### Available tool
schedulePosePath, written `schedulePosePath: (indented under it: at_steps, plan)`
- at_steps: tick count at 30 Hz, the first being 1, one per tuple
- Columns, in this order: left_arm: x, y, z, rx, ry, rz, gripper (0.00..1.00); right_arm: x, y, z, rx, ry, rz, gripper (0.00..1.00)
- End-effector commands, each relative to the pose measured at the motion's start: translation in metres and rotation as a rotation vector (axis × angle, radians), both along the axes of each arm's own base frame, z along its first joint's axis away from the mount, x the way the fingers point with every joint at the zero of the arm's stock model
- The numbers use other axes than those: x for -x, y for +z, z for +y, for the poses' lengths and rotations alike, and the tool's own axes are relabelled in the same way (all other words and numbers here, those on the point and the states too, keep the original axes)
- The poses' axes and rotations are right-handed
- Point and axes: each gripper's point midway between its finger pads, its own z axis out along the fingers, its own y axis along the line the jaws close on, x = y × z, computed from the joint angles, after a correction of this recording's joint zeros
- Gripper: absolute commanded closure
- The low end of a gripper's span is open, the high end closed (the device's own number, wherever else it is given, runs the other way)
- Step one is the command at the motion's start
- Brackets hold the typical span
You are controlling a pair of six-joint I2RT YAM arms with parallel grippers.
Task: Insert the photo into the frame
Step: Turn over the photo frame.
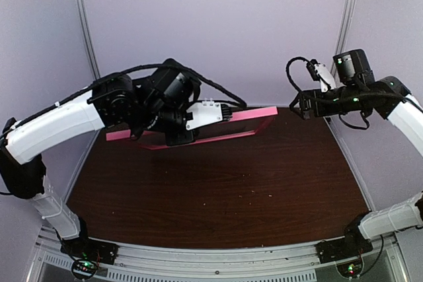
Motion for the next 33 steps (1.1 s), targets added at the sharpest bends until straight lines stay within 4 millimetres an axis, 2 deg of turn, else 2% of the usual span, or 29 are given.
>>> schedulePosePath:
  at_steps: [1,4,10,14,18,25,33]
  plan:
    - [-0.007,0.082,0.028,0.193,0.019,-0.078,1.0,0.001,0.022,0.006,-0.041,0.063,-0.115,0.0]
    - [-0.006,0.087,0.039,0.206,0.014,-0.044,1.0,0.005,0.019,0.021,-0.07,0.138,-0.102,0.01]
    - [0.002,0.088,0.054,0.205,0.01,0.027,1.0,0.022,0.028,0.06,-0.168,0.37,-0.175,0.09]
    - [0.013,0.087,0.063,0.236,-0.008,0.118,1.0,0.035,0.029,0.078,-0.153,0.49,-0.261,0.08]
    - [0.017,0.08,0.068,0.244,-0.01,0.188,1.0,0.051,0.025,0.098,-0.168,0.629,-0.269,0.05]
    - [0.017,0.078,0.068,0.302,-0.02,0.275,1.0,0.071,0.008,0.125,-0.152,0.799,-0.269,0.03]
    - [0.025,0.083,0.059,0.341,-0.07,0.36,1.0,0.07,0.007,0.144,-0.146,0.865,-0.287,0.03]
